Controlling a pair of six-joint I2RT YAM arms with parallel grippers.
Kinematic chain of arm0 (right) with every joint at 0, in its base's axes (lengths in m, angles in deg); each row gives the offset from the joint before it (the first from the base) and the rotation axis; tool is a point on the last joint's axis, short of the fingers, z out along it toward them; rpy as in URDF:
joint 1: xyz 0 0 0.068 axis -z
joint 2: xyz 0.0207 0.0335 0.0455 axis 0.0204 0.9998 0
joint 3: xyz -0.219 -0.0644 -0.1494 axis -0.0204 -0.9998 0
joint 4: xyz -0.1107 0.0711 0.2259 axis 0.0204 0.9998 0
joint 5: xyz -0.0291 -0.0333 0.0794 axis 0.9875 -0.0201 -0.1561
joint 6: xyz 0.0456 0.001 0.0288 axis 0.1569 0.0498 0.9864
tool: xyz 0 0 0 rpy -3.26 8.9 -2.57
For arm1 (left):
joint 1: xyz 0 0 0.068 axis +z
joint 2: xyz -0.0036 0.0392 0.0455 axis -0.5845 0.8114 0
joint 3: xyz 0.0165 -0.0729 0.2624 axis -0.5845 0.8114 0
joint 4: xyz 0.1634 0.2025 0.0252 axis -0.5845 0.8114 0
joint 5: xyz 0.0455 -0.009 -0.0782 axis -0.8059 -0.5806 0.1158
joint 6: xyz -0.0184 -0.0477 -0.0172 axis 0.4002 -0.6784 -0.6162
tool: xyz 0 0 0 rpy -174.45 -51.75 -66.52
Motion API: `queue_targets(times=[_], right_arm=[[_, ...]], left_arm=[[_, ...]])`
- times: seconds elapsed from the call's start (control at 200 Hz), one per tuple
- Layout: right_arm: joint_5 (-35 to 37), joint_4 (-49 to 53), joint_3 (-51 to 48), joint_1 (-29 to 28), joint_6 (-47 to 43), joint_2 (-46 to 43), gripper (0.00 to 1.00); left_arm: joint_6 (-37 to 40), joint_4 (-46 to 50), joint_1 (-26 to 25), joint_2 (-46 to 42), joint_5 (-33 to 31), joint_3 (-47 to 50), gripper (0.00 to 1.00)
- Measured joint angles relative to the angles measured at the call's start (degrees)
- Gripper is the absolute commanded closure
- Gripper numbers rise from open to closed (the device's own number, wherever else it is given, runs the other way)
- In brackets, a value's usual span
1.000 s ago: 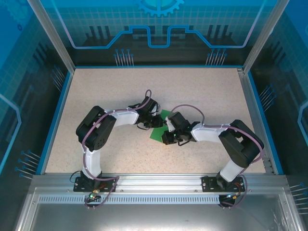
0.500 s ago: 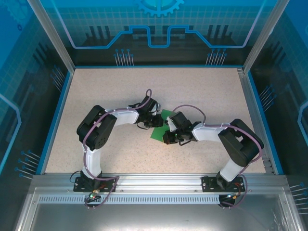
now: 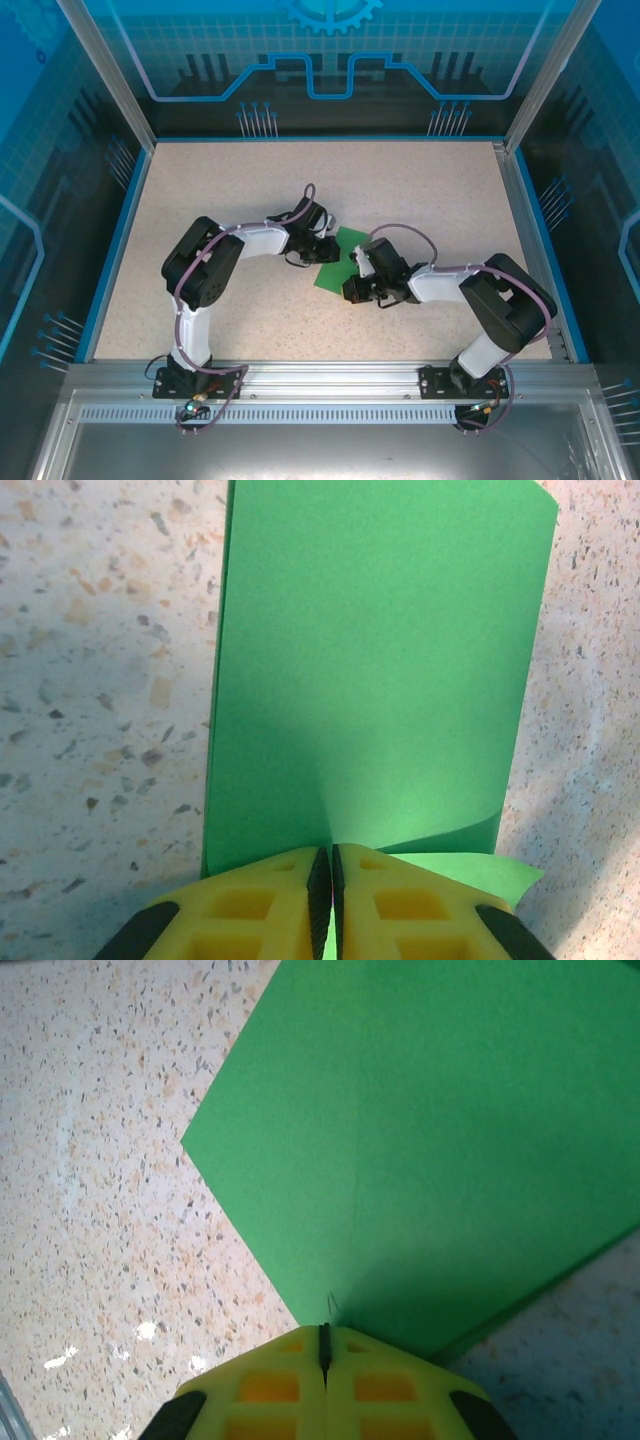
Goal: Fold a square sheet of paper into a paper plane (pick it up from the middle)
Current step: Fold the triangle a second time at the center of the table.
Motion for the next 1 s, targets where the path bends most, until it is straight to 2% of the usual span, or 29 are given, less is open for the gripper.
queue_targets(times=[0.18,0.36,0.595,0.775,0.995], right_arm=[[-0.2,-0.3,-2.4,0.0,0.8,-2.3,1.0],[-0.2,5.9,-2.7,0.0,1.2,-5.6,1.0],[-2.7,8.0,4.4,2.4,1.9,-5.9,1.0],[-3.5,5.0,11.4,3.1,2.0,0.7,1.0],[-3.4,5.2,12.7,4.1,0.6,7.4,1.0]], left_arm=[[0.7,0.5,0.0,0.2,0.0,-0.5,0.85],[1.1,0.5,0.0,0.4,0.1,-0.7,0.85],[1.2,0.5,0.2,0.4,0.7,-0.7,0.84],[1.2,0.5,0.2,0.4,0.7,-0.7,0.84],[1.2,0.5,0.2,0.4,0.7,-0.7,0.84]])
